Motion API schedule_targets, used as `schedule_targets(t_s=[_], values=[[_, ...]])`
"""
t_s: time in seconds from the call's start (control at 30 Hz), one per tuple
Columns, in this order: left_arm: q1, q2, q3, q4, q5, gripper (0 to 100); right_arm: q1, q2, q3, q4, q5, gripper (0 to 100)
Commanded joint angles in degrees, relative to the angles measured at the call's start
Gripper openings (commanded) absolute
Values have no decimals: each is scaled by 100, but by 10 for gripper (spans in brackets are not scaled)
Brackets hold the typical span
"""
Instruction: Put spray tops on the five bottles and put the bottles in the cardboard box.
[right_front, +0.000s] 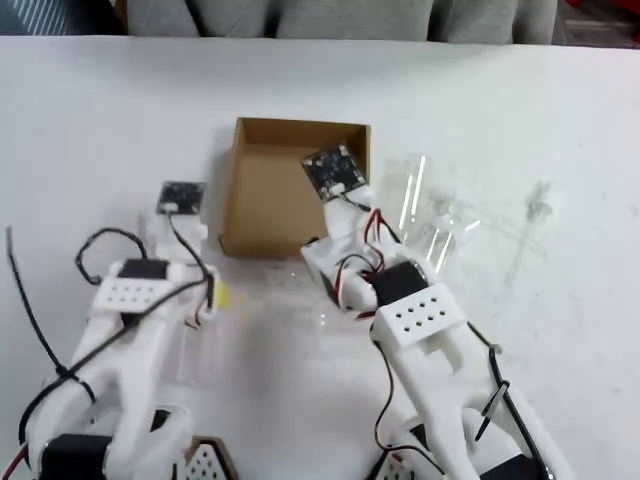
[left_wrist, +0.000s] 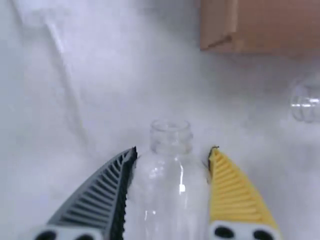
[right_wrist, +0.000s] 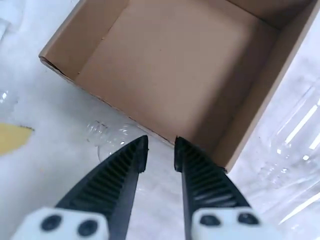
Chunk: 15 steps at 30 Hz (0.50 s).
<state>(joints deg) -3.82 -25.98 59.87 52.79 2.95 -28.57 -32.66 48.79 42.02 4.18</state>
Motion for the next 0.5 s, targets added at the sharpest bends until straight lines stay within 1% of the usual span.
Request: schedule_targets(t_s=[0.0,0.1,0.2,0.27,0.33,0.47], values=[[-286,708,-782,-79,-44,34,-13,-4,-105,-92,53,66],[-303,1473,-1310,26,-167,35,-13,-31,-105,-84,62,66],[-312,1921,-1987,677,-422,37,-13,-31,-105,-75,62,66],[-330,2070,-2312,1002,-545,62,-13,-13,-105,-84,70,66],[-330,2193,-2426,1143,-545,128,-13,-13,-105,-92,70,66],[-330,2246,-2400,1187,-484,316,-13,4,-105,-92,70,66]])
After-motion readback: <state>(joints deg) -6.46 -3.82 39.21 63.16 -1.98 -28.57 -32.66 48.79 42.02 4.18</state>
